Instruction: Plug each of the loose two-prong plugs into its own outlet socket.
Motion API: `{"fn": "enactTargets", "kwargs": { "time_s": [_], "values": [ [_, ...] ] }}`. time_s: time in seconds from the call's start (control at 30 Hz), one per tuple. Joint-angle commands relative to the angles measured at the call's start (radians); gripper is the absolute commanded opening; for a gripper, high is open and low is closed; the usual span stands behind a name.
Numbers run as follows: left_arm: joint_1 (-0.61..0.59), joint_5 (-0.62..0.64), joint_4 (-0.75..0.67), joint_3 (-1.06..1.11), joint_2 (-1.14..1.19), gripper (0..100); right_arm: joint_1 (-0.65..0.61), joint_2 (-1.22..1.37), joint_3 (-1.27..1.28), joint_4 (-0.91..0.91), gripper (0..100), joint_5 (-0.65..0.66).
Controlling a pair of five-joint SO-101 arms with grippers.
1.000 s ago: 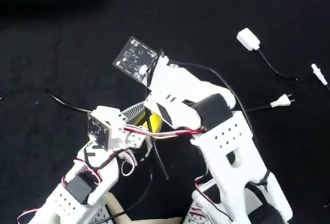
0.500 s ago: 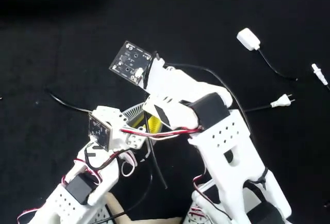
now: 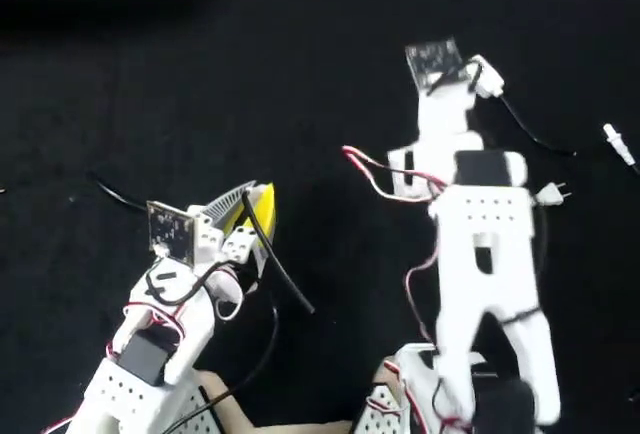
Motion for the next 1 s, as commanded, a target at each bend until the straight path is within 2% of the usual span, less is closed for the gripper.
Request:
{"fn": "enactTargets", "kwargs": {
  "time_s": [0.0, 0.13, 0.5, 0.7, 0.87, 0.97],
  "values": [
    [-0.025, -0.006, 0.123, -0.021, -0.006, 3, 0.015, 0.116, 0.150, -0.158, 1.1, -0.094],
    [-0.079, 0.000, 0.285, -0.091, -0.006, 3, 0.018, 0.274, 0.252, -0.381, 1.1, -0.138],
    [-0.269, -0.006, 0.519, -0.202, -0.003, 3, 0.011, 0.352, 0.209, -0.405, 1.1, -0.140],
    [-0.297, -0.006, 0.525, -0.219, -0.003, 3, 0.009, 0.352, 0.214, -0.423, 1.1, -0.140],
    [-0.217, -0.006, 0.520, -0.234, -0.002, 3, 0.009, 0.354, 0.214, -0.427, 1.1, -0.140],
    [-0.208, -0.002, 0.460, -0.232, 0.054, 3, 0.009, 0.354, 0.213, -0.427, 1.1, -0.141]
  ]
}}
